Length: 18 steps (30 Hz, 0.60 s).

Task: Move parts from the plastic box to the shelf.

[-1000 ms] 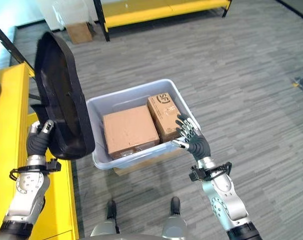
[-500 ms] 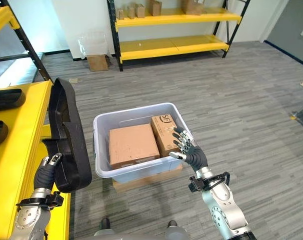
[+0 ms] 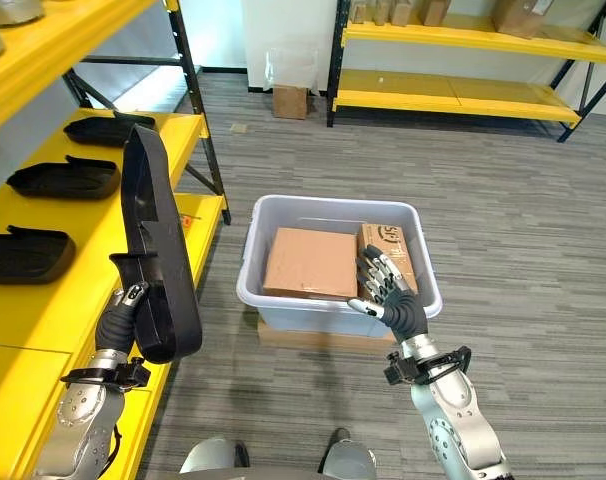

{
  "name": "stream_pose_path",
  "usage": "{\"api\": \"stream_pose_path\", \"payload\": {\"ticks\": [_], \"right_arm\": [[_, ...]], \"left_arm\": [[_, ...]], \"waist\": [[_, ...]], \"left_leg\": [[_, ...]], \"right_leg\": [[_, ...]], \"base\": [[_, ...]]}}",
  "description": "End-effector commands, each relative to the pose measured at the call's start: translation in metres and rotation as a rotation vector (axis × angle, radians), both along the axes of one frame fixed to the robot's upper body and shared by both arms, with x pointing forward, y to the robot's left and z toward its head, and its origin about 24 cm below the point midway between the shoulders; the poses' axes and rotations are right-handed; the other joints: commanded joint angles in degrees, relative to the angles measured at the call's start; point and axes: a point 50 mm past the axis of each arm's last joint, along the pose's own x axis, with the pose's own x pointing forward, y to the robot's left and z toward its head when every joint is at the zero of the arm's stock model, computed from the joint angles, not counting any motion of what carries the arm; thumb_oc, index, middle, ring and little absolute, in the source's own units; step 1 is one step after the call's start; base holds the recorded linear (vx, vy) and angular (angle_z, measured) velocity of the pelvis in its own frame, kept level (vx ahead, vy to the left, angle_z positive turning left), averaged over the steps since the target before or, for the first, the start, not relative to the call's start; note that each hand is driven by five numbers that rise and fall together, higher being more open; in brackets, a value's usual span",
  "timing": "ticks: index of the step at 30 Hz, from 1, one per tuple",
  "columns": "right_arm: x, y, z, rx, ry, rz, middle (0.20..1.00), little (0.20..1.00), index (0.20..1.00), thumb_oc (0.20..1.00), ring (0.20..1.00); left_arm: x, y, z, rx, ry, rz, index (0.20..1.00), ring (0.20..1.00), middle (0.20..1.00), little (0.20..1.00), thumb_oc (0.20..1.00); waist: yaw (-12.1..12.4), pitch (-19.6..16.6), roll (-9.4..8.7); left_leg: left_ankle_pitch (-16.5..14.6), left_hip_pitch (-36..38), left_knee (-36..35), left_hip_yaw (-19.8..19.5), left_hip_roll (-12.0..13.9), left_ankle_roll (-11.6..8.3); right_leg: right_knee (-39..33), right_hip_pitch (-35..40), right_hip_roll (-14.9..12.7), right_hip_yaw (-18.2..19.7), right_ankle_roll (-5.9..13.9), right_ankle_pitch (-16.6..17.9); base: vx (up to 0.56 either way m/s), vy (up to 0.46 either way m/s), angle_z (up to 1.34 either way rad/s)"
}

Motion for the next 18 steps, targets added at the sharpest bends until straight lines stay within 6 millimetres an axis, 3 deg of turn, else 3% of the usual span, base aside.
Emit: {"api": "stream_pose_path", "payload": {"ticks": [1, 7, 15, 18], "right_arm": [[0.017, -0.004, 0.020, 0.033, -0.119, -0.027, 1.000, 1.000, 1.000, 1.000, 1.000], [0.020, 0.006, 0.015, 0.033, -0.101, 0.012, 1.000, 1.000, 1.000, 1.000, 1.000], [0.022, 0.015, 0.011, 0.033, -0.088, 0.034, 1.000, 1.000, 1.000, 1.000, 1.000], [0.024, 0.018, 0.010, 0.035, -0.088, 0.029, 1.000, 1.000, 1.000, 1.000, 1.000]], "left_arm": [[0.007, -0.002, 0.033, 0.058, -0.176, -0.036, 0.200, 0.200, 0.200, 0.200, 0.200], [-0.004, 0.008, 0.031, 0.098, -0.156, 0.007, 0.200, 0.200, 0.200, 0.200, 0.200], [-0.009, 0.016, 0.037, 0.174, -0.171, 0.030, 0.200, 0.200, 0.200, 0.200, 0.200], [-0.006, 0.018, 0.046, 0.240, -0.204, 0.026, 0.200, 0.200, 0.200, 0.200, 0.200]], "waist": [[0.37, -1.60, 1.26], [2.15, -2.63, 1.39], [4.83, -2.55, 0.81], [5.70, -2.63, 0.85]], "left_leg": [[1.68, 4.77, -5.83, -3.95, 2.34, -0.94], [2.84, 7.51, -12.50, -5.40, -0.55, 0.19], [2.90, 6.39, -12.85, -9.23, -3.93, 1.46], [3.31, 6.15, -14.07, -11.98, -6.62, 2.42]], "right_leg": [[2.56, 0.80, 2.47, 0.35, 1.05, -4.64], [-0.58, 1.92, 0.58, -0.43, 3.32, -1.20], [-2.85, 4.24, -2.92, -3.12, 5.77, 2.46], [-3.02, 5.48, -5.57, -5.46, 7.19, 5.66]], "base": [[-0.05, 0.147, 0.38], [-0.01, 0.146, 0.28], [-0.01, 0.121, 0.26], [-0.01, 0.208, 0.45]]}}
